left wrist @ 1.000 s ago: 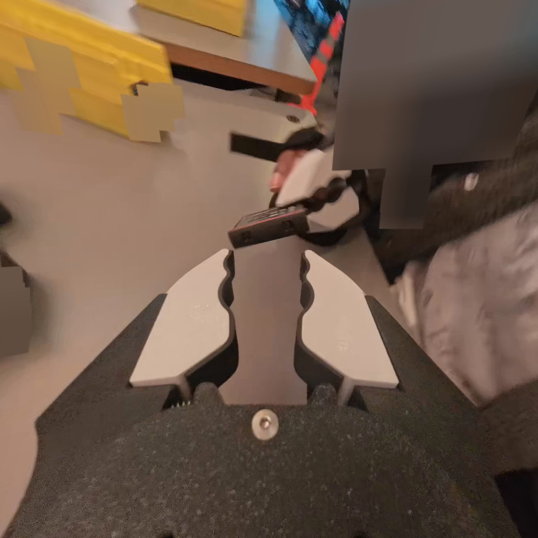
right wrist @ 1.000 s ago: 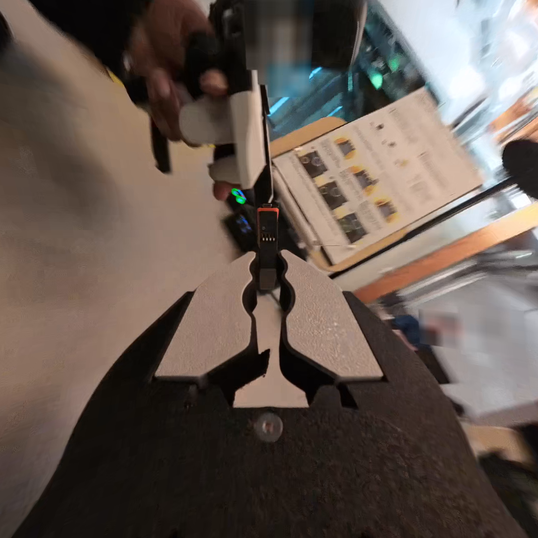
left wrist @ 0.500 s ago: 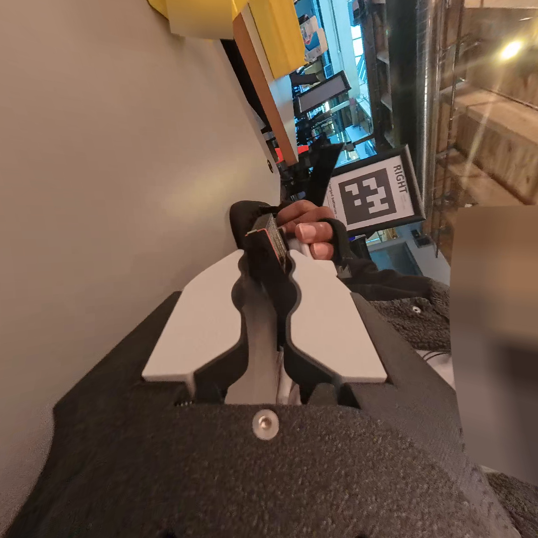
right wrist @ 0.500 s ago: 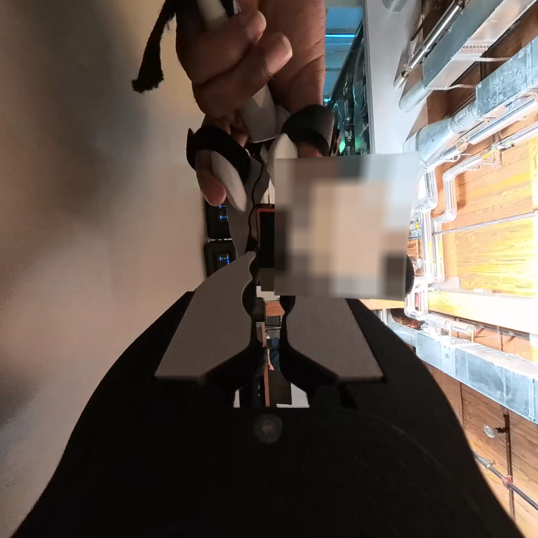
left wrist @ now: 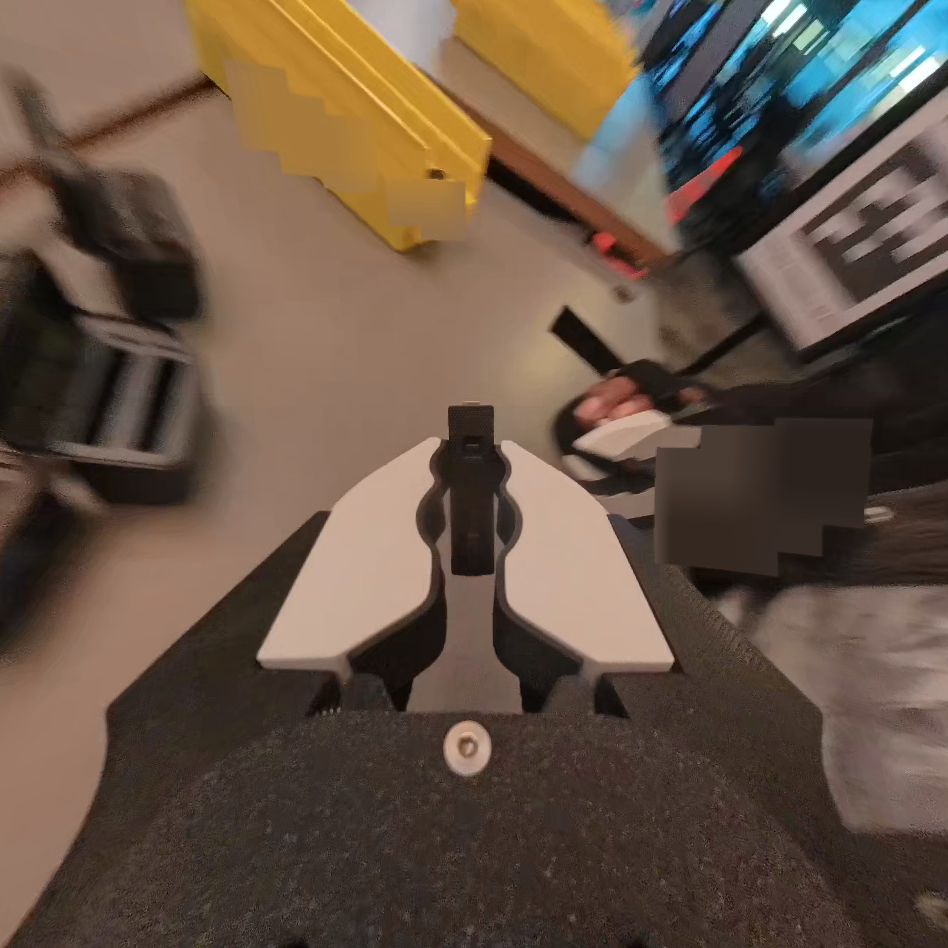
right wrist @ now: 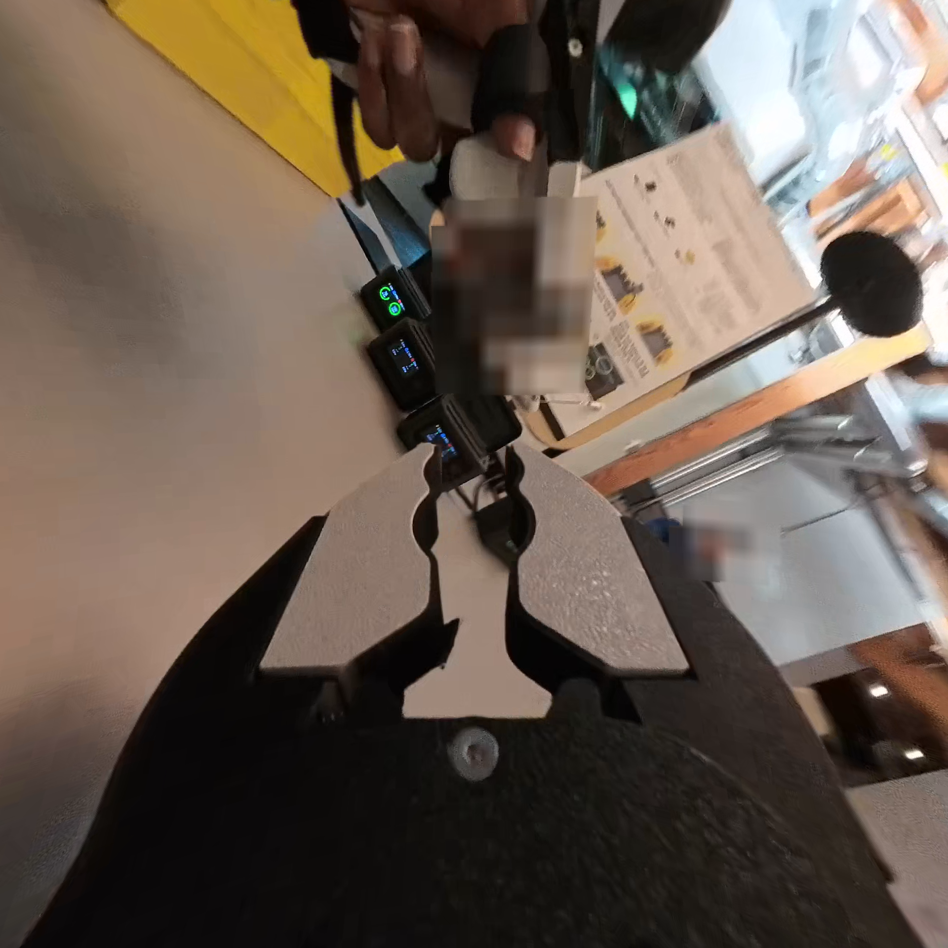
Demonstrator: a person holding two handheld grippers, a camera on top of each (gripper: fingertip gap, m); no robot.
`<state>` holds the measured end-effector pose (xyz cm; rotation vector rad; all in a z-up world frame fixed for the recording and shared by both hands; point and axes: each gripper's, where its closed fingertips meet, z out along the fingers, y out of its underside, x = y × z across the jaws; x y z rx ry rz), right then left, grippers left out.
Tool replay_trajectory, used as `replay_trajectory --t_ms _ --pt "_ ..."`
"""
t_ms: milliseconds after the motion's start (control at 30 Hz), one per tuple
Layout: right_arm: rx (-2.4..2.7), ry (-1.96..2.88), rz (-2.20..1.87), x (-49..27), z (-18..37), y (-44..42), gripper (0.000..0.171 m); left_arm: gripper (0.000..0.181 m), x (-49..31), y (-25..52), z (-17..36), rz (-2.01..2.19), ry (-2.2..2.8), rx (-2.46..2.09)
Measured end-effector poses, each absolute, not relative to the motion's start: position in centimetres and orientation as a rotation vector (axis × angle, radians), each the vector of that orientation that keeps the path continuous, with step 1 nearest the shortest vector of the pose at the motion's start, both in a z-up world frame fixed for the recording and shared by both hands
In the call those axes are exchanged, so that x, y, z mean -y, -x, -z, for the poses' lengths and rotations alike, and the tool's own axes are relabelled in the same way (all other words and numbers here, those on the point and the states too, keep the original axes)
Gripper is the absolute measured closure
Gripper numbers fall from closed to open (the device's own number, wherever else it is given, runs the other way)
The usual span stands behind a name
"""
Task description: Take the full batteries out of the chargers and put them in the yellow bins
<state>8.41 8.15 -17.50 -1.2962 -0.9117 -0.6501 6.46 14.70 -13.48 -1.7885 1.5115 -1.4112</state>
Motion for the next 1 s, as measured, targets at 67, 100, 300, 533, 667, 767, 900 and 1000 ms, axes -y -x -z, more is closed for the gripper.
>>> replay_trajectory --t_ms 67,100,300,533,667,767,900,1000 --pt "0.856 1.358 0.573 -8.6 17.6 -9.0 0.149 0.166 -18.1 -6.3 12.3 1.121 1.692 -1.602" --pt "0.836 1.380 0.547 -8.7 17.6 -9.3 0.149 0.166 -19.6 -6.2 11.8 1.005 1.655 -1.646" --pt "0.809 1.432 0.491 -9.3 18.1 -9.6 0.152 0.165 -26.7 -5.6 11.2 0.516 1.552 -1.916" --pt "0.771 1.498 0.401 -9.7 18.6 -9.9 0.153 0.165 -30.1 -5.4 15.1 0.361 1.608 -2.164" --pt "0.735 1.536 0.344 -10.0 18.8 -10.2 0.153 0.166 -31.3 -5.9 17.1 0.370 1.682 -2.184" --pt "0.717 1.557 0.313 -10.1 18.9 -10.3 0.153 0.166 -32.3 -6.1 18.5 0.353 1.715 -2.183" --pt "0.713 1.568 0.303 -10.1 18.9 -10.3 0.154 0.165 -33.1 -6.4 19.7 0.366 1.746 -2.165" --pt "0.715 1.573 0.294 -10.1 19.0 -10.2 0.154 0.166 -33.2 -6.4 20.1 0.394 1.759 -2.162"
